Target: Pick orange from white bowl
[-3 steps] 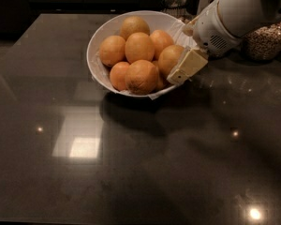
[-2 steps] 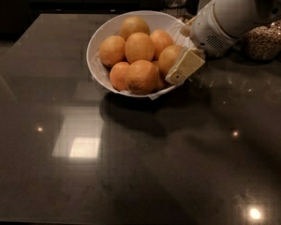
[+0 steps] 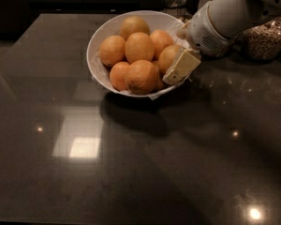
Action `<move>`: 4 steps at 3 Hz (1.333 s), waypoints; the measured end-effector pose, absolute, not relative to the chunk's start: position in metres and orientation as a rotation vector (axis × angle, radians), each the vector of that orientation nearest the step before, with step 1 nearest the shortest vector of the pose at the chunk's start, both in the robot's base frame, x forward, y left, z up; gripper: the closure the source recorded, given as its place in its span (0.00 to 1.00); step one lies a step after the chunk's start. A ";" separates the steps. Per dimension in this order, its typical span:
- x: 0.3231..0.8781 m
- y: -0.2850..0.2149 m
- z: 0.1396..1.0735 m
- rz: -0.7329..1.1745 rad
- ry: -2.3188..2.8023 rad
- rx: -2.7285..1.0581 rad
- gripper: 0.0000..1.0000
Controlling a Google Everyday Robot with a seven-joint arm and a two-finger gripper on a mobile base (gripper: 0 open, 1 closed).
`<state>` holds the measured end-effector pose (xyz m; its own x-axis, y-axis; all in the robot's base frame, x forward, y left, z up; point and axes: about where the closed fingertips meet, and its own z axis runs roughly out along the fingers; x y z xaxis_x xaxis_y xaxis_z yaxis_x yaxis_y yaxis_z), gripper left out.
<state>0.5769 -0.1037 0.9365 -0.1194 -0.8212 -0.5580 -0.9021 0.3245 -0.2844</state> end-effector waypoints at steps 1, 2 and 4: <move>0.580 -0.105 0.929 0.168 1.971 -1.515 0.25; 0.580 -0.105 0.929 0.168 1.971 -1.515 0.44; 0.580 -0.105 0.929 0.168 1.971 -1.515 0.90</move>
Offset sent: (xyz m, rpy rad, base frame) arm 0.0027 -0.0011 -0.0064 -0.0039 0.0137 -0.0047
